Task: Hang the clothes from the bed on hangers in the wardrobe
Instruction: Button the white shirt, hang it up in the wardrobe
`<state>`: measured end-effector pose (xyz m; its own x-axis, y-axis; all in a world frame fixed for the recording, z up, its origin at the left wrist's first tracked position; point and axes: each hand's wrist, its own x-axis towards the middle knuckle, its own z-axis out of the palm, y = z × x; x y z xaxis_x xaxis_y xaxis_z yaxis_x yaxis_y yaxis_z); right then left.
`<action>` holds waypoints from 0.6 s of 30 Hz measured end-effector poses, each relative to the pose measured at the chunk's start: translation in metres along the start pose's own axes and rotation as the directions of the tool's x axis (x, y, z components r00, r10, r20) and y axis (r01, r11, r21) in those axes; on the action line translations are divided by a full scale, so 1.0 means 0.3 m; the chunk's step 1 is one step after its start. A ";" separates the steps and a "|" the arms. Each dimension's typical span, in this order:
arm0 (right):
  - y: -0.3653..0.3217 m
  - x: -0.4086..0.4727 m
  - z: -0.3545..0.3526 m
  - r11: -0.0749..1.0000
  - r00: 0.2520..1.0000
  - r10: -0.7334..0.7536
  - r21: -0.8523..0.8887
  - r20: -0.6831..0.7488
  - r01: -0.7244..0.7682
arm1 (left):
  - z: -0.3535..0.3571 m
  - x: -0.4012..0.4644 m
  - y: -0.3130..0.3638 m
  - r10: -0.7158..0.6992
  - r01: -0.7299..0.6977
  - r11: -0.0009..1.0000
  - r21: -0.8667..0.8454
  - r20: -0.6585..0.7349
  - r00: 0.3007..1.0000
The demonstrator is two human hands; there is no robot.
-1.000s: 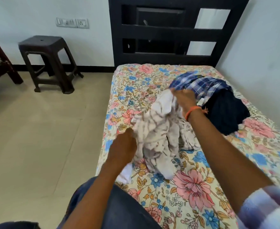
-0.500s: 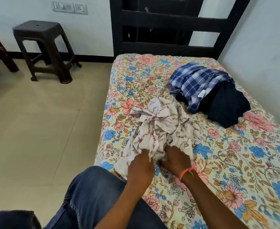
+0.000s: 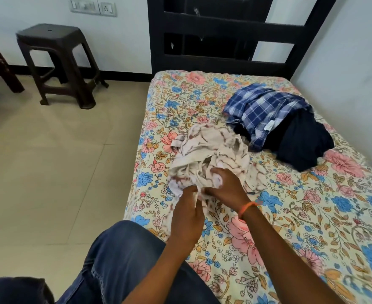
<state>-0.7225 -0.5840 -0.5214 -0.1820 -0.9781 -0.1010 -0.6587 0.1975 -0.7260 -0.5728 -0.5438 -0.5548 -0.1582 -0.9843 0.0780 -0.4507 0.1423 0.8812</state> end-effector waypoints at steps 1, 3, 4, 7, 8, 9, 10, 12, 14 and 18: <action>0.016 -0.045 -0.016 0.989 0.996 0.065 0.136 -0.057 -0.056 | 0.009 -0.007 -0.006 -0.030 0.030 1.000 -0.004 0.010 0.999; 0.023 -0.122 -0.046 0.881 0.972 0.225 0.440 -0.068 -0.173 | 0.019 -0.018 0.005 -0.042 0.042 0.999 0.010 0.055 0.998; 0.019 -0.148 -0.059 0.788 0.964 0.264 0.585 -0.037 -0.193 | 0.024 -0.020 0.020 -0.012 0.010 1.000 0.020 0.085 0.996; 0.008 -0.195 -0.097 0.495 0.968 0.223 0.842 0.116 -0.215 | 0.019 -0.018 0.093 0.059 -0.064 0.998 0.023 0.164 0.985; 0.009 -0.201 -0.113 0.425 0.970 0.190 0.878 0.153 -0.222 | 0.017 -0.014 0.110 0.075 -0.077 0.997 0.002 0.181 0.981; 0.012 -0.202 -0.133 0.362 0.972 0.159 0.905 0.175 -0.222 | 0.014 -0.008 0.124 0.100 -0.099 0.995 -0.018 0.204 0.974; 0.018 -0.197 -0.152 0.317 0.975 0.128 0.924 0.182 -0.215 | 0.013 -0.005 0.136 0.122 -0.118 0.992 -0.032 0.230 0.965; 0.012 -0.191 -0.182 0.263 0.978 0.079 0.942 0.195 -0.210 | 0.025 0.004 0.145 0.137 -0.131 0.990 -0.042 0.238 0.962; -0.008 -0.188 -0.186 0.257 0.981 0.026 0.947 0.193 -0.193 | 0.042 0.017 0.145 0.100 -0.089 0.992 -0.084 0.135 0.986; -0.048 -0.190 -0.152 0.580 0.998 -0.054 0.813 -0.023 0.050 | 0.018 0.070 0.184 0.027 -0.026 0.977 -0.211 0.003 1.000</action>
<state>-0.7360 -0.5282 -0.4741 -0.1625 -0.9857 -0.0457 0.2019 0.0121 -0.9793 -0.6058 -0.5562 -0.5070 -0.1727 -0.9798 0.1007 -0.2514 0.1427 0.9573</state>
